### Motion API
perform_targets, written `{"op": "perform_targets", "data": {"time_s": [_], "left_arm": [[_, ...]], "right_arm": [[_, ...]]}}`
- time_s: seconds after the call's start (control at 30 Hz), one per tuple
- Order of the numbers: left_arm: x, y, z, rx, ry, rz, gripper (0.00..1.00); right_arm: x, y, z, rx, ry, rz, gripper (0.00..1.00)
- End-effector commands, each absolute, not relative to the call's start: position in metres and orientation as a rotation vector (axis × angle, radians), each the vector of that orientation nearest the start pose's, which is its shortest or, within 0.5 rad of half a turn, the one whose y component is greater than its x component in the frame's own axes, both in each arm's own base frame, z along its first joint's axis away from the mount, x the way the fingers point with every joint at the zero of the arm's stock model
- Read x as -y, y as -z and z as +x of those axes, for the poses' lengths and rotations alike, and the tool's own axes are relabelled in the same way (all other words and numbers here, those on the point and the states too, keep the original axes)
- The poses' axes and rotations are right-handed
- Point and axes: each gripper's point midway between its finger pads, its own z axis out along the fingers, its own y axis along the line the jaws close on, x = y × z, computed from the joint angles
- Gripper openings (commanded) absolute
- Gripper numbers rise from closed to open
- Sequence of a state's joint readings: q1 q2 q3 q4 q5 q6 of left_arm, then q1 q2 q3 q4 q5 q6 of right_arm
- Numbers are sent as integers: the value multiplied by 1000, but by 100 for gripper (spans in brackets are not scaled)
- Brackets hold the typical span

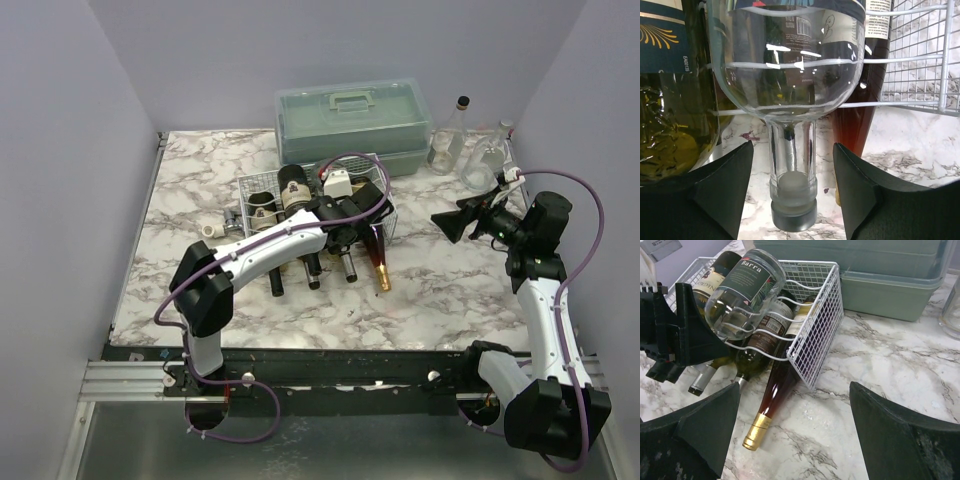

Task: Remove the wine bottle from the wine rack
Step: Pick up the wine bottle from the wine rack.

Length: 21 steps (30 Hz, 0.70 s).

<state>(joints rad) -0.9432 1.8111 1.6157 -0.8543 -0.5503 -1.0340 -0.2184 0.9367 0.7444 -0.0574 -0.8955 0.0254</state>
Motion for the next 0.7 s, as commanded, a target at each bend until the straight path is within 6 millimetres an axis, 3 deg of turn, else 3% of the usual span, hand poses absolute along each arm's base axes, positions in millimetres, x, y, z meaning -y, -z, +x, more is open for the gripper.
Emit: {"op": "perform_targets", "data": {"time_s": [0.0,0.67], "left_arm": [[320,-166,320,-2352,158,-311,65],[321,-146,326,-2380,112,-293,57]], "right_arm": [[-68,-248,304,-1742,-646,-392,93],[-68,-248,305,-1743,-643,-389,93]]}}
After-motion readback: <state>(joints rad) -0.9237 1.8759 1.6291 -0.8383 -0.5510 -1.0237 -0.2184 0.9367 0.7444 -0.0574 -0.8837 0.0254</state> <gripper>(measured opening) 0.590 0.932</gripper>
